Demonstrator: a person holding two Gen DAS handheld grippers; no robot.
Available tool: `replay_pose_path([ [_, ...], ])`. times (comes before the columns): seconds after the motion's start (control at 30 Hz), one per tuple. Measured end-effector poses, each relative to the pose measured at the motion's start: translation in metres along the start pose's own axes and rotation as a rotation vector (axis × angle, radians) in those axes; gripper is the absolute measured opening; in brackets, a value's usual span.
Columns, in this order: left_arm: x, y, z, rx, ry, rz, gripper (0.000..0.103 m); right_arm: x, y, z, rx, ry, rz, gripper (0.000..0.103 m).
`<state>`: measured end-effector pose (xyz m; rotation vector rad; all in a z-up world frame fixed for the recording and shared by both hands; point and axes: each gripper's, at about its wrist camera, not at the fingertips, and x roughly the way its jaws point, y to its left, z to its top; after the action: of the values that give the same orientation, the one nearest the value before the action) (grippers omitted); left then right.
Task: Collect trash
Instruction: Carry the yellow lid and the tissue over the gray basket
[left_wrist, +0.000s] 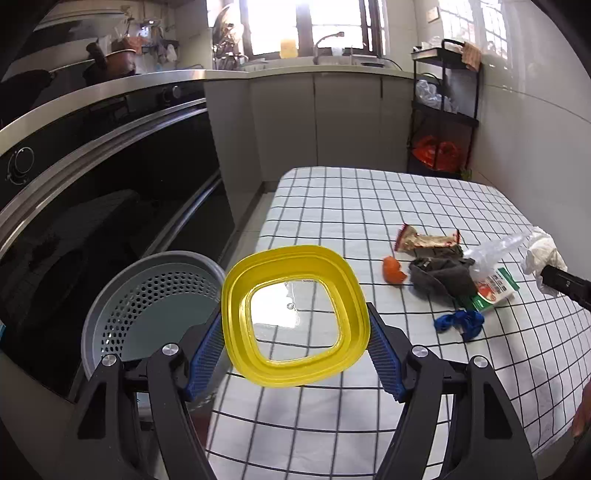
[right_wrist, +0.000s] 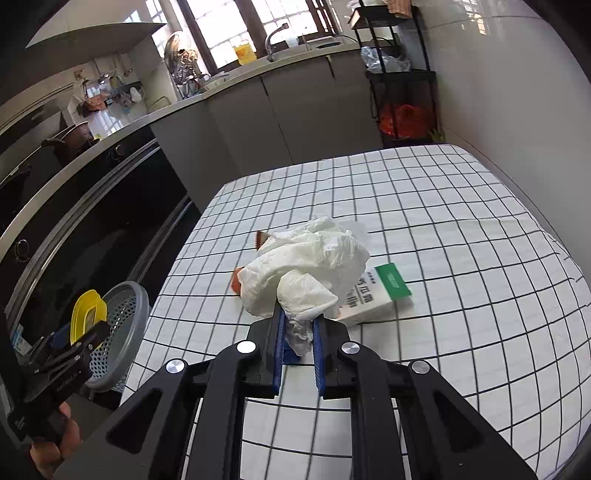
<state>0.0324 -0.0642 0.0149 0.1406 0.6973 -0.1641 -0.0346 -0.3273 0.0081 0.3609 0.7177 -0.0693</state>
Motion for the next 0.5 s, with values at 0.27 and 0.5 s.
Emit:
replay_pose_path([
  [0.27, 0.002, 0.063, 0.014, -0.071, -0.039, 0.081, 0.069, 0.029, 0.083, 0.004, -0.116, 0.032, 0.092, 0.013],
  [0.5, 0.019, 0.111, 0.010, -0.156, -0.004, 0.110, 0.069, 0.067, 0.157, 0.008, -0.233, 0.080, 0.162, 0.013],
])
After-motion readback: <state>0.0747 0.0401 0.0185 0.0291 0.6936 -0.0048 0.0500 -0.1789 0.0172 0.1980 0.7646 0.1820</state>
